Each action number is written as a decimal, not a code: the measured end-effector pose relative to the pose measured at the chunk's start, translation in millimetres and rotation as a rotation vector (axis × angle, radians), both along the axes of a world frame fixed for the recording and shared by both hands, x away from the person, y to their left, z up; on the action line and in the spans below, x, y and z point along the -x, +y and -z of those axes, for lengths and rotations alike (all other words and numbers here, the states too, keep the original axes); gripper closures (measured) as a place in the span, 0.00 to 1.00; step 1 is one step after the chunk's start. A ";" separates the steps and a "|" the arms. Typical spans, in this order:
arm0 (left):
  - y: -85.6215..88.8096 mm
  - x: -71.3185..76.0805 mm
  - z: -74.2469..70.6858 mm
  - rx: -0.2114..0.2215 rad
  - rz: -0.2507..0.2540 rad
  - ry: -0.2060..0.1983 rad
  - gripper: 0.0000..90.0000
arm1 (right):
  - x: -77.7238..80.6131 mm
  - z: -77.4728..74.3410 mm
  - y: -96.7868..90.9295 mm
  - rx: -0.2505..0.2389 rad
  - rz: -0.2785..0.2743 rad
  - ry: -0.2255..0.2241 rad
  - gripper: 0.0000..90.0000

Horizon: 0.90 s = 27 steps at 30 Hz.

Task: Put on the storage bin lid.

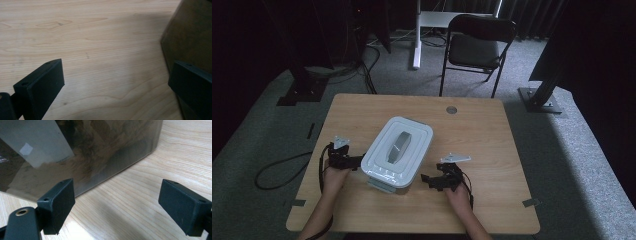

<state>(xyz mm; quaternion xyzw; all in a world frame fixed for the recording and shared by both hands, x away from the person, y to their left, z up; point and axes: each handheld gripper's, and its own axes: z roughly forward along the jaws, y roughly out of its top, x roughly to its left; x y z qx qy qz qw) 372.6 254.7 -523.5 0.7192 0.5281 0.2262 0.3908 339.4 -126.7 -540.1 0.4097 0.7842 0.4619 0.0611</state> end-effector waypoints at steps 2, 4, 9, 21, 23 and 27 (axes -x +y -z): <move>-4.2 0.6 0.2 -0.001 0.016 0.003 0.01 | -0.9 0.2 -0.3 -0.004 0.002 0.002 0.14; -7.5 2.0 -0.5 0.001 0.024 0.002 0.02 | -1.2 0.0 -0.8 -0.006 0.004 0.002 0.14; -13.7 6.9 -0.7 0.001 0.044 0.005 0.02 | -1.7 -2.0 -4.1 -0.013 0.008 -0.003 0.14; -45.3 21.8 -1.3 0.006 0.095 0.028 0.02 | -3.8 -5.2 -21.8 -0.024 0.041 -0.006 0.14; -49.6 23.3 -1.4 0.005 0.105 0.030 0.02 | -4.4 -5.7 -25.9 -0.021 0.039 -0.001 0.14; -56.8 25.9 -0.4 0.010 0.114 0.030 0.02 | -4.9 -6.1 -33.9 -0.015 0.043 -0.002 0.14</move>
